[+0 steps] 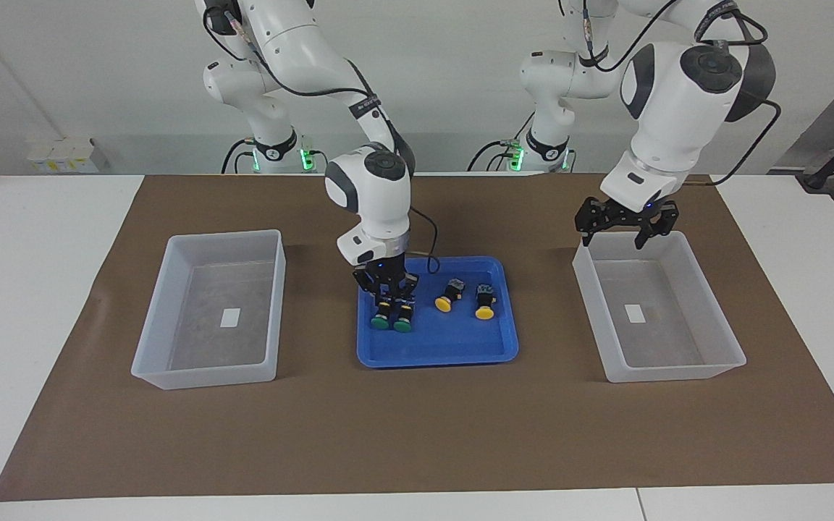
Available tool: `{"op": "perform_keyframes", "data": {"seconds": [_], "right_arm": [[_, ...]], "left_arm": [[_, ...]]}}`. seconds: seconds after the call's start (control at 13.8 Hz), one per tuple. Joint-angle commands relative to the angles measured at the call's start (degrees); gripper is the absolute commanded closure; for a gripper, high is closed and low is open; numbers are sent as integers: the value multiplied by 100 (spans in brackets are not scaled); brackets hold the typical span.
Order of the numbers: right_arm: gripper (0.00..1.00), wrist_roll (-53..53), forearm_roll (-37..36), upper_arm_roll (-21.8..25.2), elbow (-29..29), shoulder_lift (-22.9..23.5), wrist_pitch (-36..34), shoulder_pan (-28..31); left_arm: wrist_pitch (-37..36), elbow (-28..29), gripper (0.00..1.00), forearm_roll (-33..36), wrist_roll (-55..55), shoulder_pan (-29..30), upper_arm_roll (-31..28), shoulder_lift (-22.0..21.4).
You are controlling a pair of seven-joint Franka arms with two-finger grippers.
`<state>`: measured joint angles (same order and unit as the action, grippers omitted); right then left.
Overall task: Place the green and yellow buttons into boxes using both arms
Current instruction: 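Grasp a green button with the right gripper while the left gripper reaches the tray, then carry the green button into the right box while the left gripper grasps a yellow button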
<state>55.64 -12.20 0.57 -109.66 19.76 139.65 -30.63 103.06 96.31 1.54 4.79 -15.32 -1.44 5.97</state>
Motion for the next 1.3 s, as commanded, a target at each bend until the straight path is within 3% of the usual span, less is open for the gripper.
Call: {"op": "perform_keyframes", "data": {"seconds": [0.0,0.22,0.51,0.65,0.87,1.23], "right_arm": [[100,44,-133,-49,-55,-454,-166,302],[100,-771,-46,-49,-47,-929,-631,645],[100,-1624,-19,-40,-46,-1394,-1272,997],[100,-2535,-10,-49,-55,-1676,-1764,1330],[100,-3767,7,-48,-152,-1791,-1907,1858],[100,-5466,684,-40,-389,-1783,-1802,2701]], "left_arm": [[345,187,0,118,355,-243,-50,140],[960,625,0,83,637,-384,-50,159],[1330,802,0,-40,909,-551,-32,185],[1567,933,0,-163,1215,-787,-32,202],[2137,978,0,-163,1979,-1244,-50,710],[2920,1066,0,-163,2263,-1412,-32,1247]]}}
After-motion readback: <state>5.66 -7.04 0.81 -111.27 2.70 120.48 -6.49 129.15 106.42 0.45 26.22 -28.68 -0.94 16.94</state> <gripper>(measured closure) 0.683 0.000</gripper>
